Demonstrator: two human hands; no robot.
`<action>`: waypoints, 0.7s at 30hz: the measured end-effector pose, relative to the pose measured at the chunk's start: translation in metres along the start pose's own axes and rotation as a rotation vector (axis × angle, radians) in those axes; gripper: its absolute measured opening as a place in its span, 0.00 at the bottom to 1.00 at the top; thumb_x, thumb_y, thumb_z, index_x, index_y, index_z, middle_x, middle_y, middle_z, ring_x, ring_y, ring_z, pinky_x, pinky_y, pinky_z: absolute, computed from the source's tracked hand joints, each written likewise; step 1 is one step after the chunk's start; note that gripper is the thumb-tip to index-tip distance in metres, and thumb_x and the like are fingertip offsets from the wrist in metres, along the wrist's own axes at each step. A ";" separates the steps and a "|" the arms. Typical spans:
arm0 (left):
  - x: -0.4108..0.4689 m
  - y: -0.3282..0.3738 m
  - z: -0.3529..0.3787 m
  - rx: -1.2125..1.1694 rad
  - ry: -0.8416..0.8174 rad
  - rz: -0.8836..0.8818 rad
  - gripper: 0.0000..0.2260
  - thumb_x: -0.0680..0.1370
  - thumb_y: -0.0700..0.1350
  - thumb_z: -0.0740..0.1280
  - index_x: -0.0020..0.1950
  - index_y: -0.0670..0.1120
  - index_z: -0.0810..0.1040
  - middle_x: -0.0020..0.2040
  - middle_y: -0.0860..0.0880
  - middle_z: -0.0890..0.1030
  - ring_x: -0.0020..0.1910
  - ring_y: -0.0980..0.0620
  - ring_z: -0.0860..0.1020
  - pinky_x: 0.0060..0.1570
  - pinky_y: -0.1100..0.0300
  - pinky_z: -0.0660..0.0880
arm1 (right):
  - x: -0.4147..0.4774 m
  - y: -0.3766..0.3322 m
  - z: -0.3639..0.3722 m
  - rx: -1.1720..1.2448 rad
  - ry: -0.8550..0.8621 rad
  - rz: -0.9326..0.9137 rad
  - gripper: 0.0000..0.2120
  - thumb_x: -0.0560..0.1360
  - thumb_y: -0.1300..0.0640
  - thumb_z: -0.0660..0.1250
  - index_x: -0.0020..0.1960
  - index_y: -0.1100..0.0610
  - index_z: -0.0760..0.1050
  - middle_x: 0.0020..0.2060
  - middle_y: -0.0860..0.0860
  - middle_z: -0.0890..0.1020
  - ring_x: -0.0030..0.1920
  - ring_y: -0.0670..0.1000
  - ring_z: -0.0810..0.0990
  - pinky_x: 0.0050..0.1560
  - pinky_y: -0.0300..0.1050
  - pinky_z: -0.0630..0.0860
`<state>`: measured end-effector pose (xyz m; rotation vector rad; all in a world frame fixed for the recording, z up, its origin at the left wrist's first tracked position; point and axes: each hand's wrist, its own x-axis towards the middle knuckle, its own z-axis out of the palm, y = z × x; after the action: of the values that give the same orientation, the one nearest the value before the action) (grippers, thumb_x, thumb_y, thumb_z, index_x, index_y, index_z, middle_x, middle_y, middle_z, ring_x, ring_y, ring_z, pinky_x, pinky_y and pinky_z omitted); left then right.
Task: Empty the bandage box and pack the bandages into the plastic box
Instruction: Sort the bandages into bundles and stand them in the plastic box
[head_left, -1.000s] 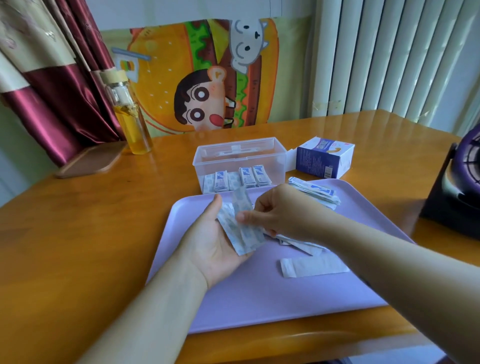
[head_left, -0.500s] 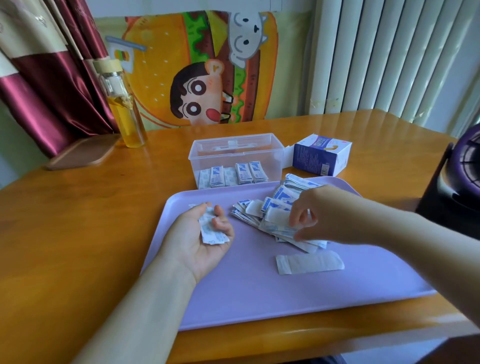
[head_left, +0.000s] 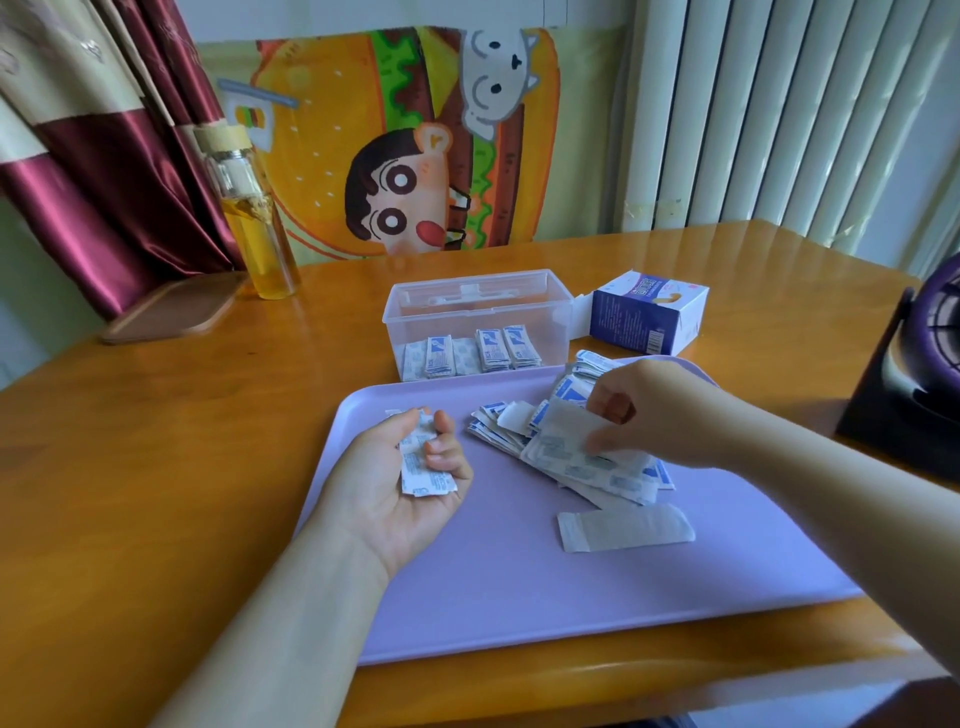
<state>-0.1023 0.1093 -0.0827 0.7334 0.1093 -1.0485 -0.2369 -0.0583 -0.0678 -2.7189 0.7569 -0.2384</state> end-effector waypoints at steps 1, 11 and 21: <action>0.000 0.000 0.000 0.000 -0.003 -0.004 0.03 0.80 0.40 0.58 0.49 0.41 0.70 0.34 0.47 0.75 0.26 0.57 0.64 0.22 0.69 0.64 | 0.001 0.002 -0.002 0.052 0.006 0.025 0.09 0.69 0.50 0.74 0.40 0.48 0.73 0.33 0.42 0.75 0.33 0.42 0.72 0.32 0.32 0.67; 0.002 -0.007 -0.004 0.148 -0.076 -0.099 0.10 0.72 0.40 0.63 0.53 0.44 0.77 0.34 0.51 0.74 0.23 0.58 0.63 0.21 0.70 0.60 | -0.014 -0.026 -0.007 0.347 0.184 -0.258 0.18 0.70 0.64 0.72 0.32 0.41 0.76 0.51 0.37 0.76 0.54 0.38 0.72 0.49 0.30 0.69; -0.009 -0.018 -0.002 0.787 -0.231 0.161 0.08 0.75 0.35 0.66 0.48 0.47 0.78 0.34 0.54 0.79 0.27 0.60 0.64 0.22 0.70 0.57 | -0.003 -0.026 0.008 0.481 0.079 -0.296 0.15 0.74 0.61 0.69 0.51 0.40 0.79 0.50 0.43 0.78 0.52 0.42 0.76 0.54 0.39 0.75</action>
<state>-0.1210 0.1119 -0.0895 1.2921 -0.5844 -1.0066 -0.2250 -0.0337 -0.0663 -2.3543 0.2623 -0.5222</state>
